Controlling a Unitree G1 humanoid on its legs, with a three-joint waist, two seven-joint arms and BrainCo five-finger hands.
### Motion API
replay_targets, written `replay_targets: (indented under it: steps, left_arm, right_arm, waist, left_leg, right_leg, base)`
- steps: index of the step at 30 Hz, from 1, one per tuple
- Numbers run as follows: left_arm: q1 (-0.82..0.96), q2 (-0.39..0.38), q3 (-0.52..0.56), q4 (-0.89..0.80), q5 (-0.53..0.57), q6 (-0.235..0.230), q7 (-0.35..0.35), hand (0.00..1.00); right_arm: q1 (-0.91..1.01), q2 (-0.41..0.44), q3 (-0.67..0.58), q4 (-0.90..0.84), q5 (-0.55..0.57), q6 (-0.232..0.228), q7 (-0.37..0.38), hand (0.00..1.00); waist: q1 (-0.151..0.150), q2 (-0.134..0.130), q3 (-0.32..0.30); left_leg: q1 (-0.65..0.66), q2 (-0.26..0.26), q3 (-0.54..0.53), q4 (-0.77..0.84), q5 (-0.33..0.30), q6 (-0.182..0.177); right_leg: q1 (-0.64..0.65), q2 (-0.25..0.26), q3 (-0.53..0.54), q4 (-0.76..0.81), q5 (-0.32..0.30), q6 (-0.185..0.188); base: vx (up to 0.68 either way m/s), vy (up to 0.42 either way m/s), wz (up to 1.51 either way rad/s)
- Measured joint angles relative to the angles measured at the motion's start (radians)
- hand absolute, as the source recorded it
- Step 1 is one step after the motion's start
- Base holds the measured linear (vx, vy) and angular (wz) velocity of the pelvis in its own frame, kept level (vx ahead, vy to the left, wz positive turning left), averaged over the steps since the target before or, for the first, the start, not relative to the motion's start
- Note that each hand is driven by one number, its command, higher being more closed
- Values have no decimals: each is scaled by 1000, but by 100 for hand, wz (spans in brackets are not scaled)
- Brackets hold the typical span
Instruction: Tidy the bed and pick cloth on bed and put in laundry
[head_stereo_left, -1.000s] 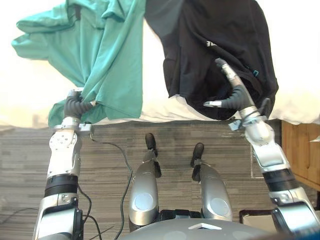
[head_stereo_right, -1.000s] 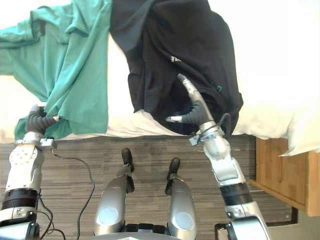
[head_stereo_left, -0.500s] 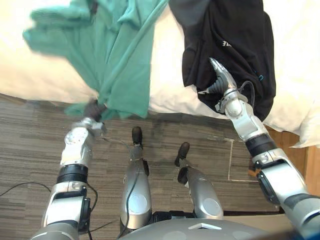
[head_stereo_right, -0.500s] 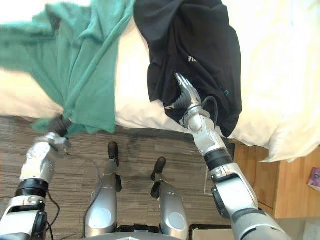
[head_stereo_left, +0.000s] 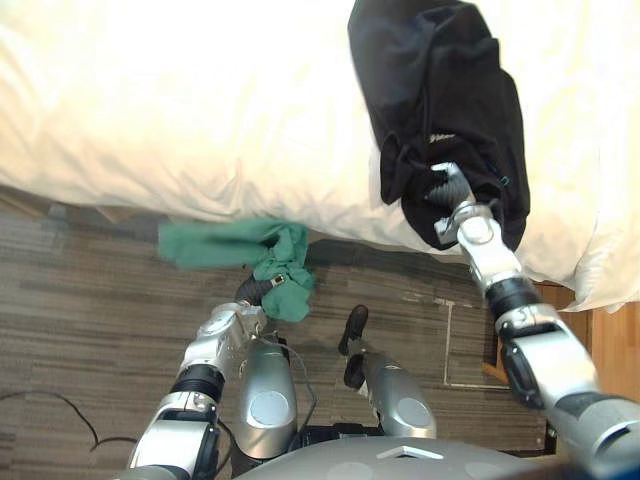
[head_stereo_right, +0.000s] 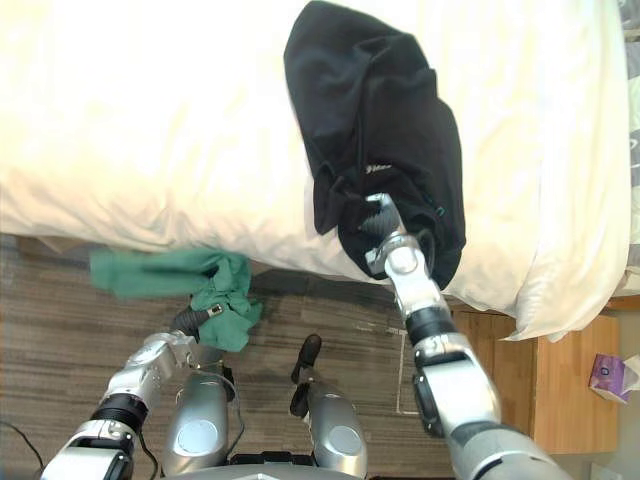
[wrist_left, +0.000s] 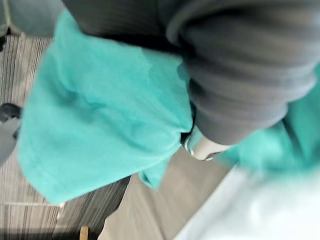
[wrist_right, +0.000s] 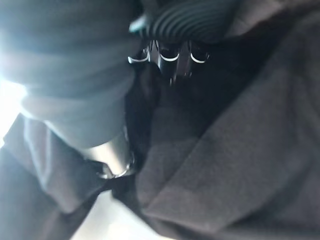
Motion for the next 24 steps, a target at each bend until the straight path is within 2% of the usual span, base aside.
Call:
replay_targets:
  steps: [2, 4, 6, 8, 9, 11, 13, 14, 16, 19, 21, 23, 24]
  left_arm:
    - [37, -27, -4, 0, 0, -17, -5, 100]
    - [88, -49, -11, 2, 0, -27, -21, 100]
    - [140, -65, -20, 11, -1, -42, -31, 100]
    - [204, -83, -30, 26, -1, -60, -55, 100]
    - [210, -89, -30, 34, -1, -71, -63, 100]
    - [243, -105, -29, 66, -3, -119, -72, 100]
    - [263, -114, -26, 101, -11, -151, -87, 100]
    - [275, -127, -21, 123, -14, -172, -94, 100]
    - [287, -139, -3, 139, -57, -198, -104, 100]
    - [306, -163, 30, 140, -125, -217, -105, 100]
    - [317, -176, 49, 140, -143, -226, -104, 100]
    - [325, -182, 68, 140, -158, -233, -94, 100]
    - [326, -188, 77, 139, -163, -233, -60, 100]
  right_arm:
    - [121, 35, 2, 7, 26, -40, 5, 100]
    - [276, 90, 1, 44, 81, -82, 11, 100]
    - [395, 128, 1, 74, 132, -106, 30, 100]
    - [534, 144, -4, 97, 177, -144, 80, 100]
    - [562, 144, -8, 98, 184, -157, 95, 100]
    - [641, 145, -47, 120, 221, -207, 177, 100]
    - [664, 146, -75, 135, 288, -226, 256, 100]
    - [678, 148, -95, 149, 335, -228, 307, 100]
    - [698, 158, -134, 177, 387, -223, 385, 100]
    - [738, 179, -178, 190, 406, -196, 478, 100]
    - [751, 185, -193, 190, 396, -170, 503, 100]
    - [759, 191, -202, 184, 354, -164, 511, 100]
    - [765, 192, -209, 179, 320, -164, 508, 100]
  waist:
    - [-3, 1, -5]
    - [-13, 7, -43]
    - [-31, 24, -78]
    - [-58, 58, -141]
    - [-60, 68, -155]
    - [-81, 113, -207]
    - [-93, 142, -230]
    - [-106, 158, -252]
    - [-108, 177, -266]
    - [-108, 189, -281]
    - [-108, 187, -290]
    - [-108, 185, -301]
    - [-107, 185, -301]
  left_leg:
    - [35, 0, 15, -4, -16, -5]
    - [56, 0, 34, -4, -32, -8]
    - [88, -5, 49, -4, -45, -6]
    - [131, -9, 70, -5, -69, -14]
    - [142, -10, 77, -5, -74, -15]
    - [188, -8, 97, -6, -93, -23]
    - [223, -6, 110, -6, -104, -33]
    - [234, -3, 116, -6, -108, -37]
    - [260, 3, 131, -7, -114, -42]
    - [300, 14, 142, -7, -121, -49]
    - [319, 19, 147, -7, -123, -51]
    - [334, 19, 148, -7, -124, -52]
    - [347, 16, 144, -7, -126, -51]
  right_leg:
    - [25, -3, 7, 3, -16, 7]
    - [33, -3, 28, 4, -31, 13]
    - [57, -10, 37, 5, -39, 25]
    - [87, -16, 54, 4, -51, 35]
    - [94, -16, 57, 4, -53, 35]
    - [129, -17, 68, 3, -67, 38]
    - [154, -15, 82, 2, -77, 39]
    - [161, -13, 83, 2, -82, 39]
    - [180, -8, 89, 0, -86, 36]
    - [222, 0, 92, -6, -88, 33]
    - [236, 0, 92, -7, -90, 31]
    - [250, -1, 91, -7, -91, 32]
    - [265, -5, 84, -5, -96, 34]
  base:
    - [138, -46, -25]
    - [171, -39, -25]
    - [201, -26, -24]
    - [197, -17, -26]
    - [170, -23, -28]
    - [163, -28, -27]
    - [82, -23, -24]
    - [52, -24, -16]
    - [30, -24, -13]
    - [15, -31, -12]
    - [-34, -20, -6]
    - [-23, -7, -2]
    - [-48, -1, 11]
